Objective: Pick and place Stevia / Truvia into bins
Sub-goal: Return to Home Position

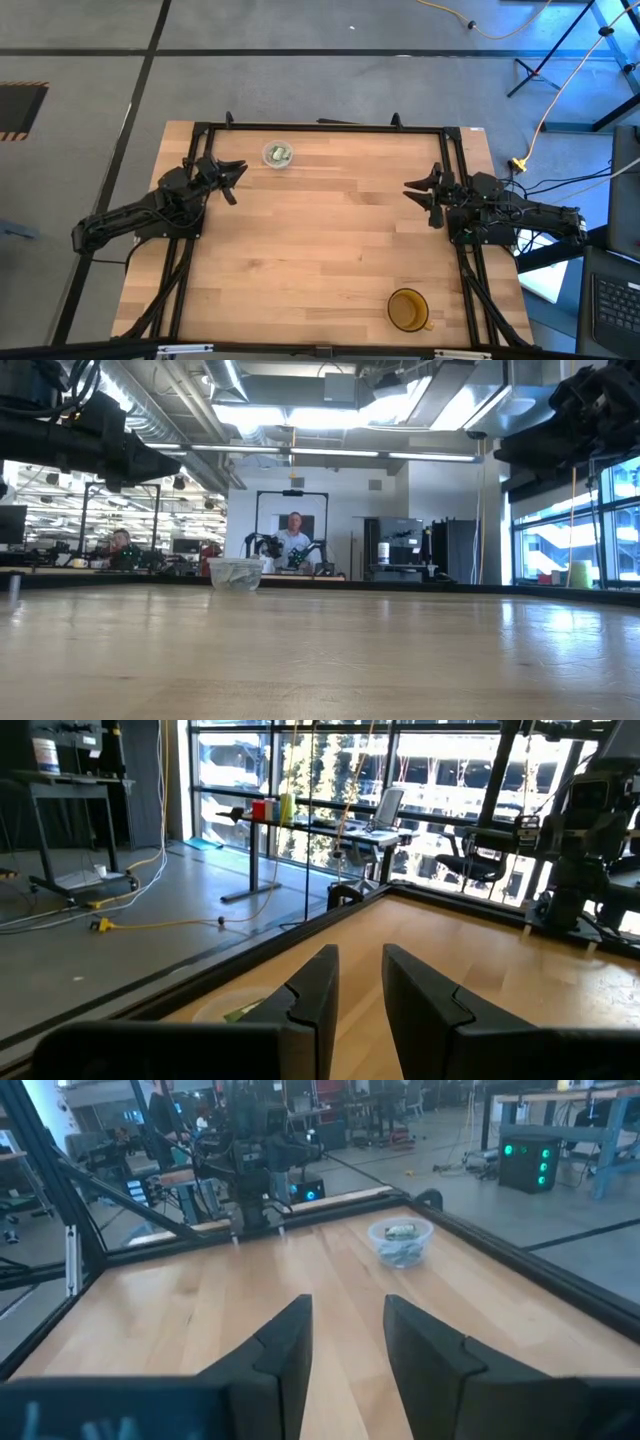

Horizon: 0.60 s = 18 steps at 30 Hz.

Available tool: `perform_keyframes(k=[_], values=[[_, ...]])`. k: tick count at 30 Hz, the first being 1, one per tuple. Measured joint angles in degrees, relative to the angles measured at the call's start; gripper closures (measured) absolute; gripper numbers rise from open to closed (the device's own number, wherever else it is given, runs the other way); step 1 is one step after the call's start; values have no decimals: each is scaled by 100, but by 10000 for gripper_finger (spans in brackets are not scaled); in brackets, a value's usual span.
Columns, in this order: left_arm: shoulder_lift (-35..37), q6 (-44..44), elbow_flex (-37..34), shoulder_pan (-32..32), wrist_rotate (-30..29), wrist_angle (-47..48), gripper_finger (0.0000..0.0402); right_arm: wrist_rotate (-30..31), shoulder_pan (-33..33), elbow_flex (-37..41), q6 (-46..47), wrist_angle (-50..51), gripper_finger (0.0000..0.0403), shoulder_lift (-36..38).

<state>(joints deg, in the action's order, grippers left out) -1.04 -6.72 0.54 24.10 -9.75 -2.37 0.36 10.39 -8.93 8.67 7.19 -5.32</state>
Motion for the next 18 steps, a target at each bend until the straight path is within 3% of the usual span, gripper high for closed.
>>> perform_keyframes(k=[11, 18], values=[[0, -2, 0, 0, -1, 0, 327, 100, -1, 1, -275, -358, 273, -1], [-1, -2, 0, 0, -1, 2, 327, 302, 0, 391, -293, -1003, 273, -2]])
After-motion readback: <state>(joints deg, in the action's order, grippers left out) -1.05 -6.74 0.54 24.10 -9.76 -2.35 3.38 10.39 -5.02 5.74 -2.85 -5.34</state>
